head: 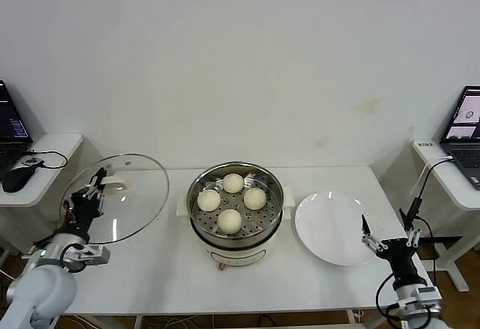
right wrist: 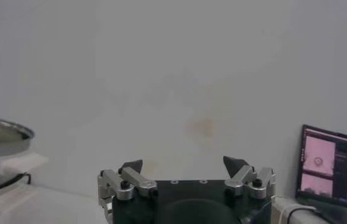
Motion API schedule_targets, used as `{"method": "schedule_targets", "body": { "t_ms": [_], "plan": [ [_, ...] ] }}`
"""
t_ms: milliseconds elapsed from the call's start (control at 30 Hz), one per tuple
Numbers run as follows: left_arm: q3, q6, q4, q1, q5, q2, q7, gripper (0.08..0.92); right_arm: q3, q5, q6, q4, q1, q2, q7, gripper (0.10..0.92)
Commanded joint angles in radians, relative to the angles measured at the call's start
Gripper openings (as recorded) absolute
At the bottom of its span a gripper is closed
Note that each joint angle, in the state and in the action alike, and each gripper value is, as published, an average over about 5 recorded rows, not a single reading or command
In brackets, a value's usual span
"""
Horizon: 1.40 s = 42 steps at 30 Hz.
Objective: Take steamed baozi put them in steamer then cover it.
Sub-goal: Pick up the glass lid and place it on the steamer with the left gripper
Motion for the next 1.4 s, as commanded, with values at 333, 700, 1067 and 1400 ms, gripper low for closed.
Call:
{"method": "schedule_targets", "body": {
  "t_ms": [333, 700, 1067, 1400],
  "plan": [
    [0.516, 0.299, -0.037, -0.361, 0.166, -0.092, 0.157, 0.148, -0.062, -0.236, -0.001, -0.046, 0.042, 0.116, 0.031, 0.823],
    [0.617, 0.318, 0.074, -0.468, 0.413, -0.303, 0.255, 0.148, -0.044, -0.290, 0.022, -0.066, 0.034, 0.147, 0.046, 0.823],
    [0.669, 0.321, 0.162, -0.486, 0.470, -0.432, 0.272, 0.148, -0.043, -0.309, 0.040, -0.083, 0.027, 0.159, 0.051, 0.823],
    [0.672, 0.308, 0.209, -0.471, 0.502, -0.477, 0.273, 0.148, -0.040, -0.306, 0.043, -0.086, 0.023, 0.158, 0.051, 0.823]
  ]
}}
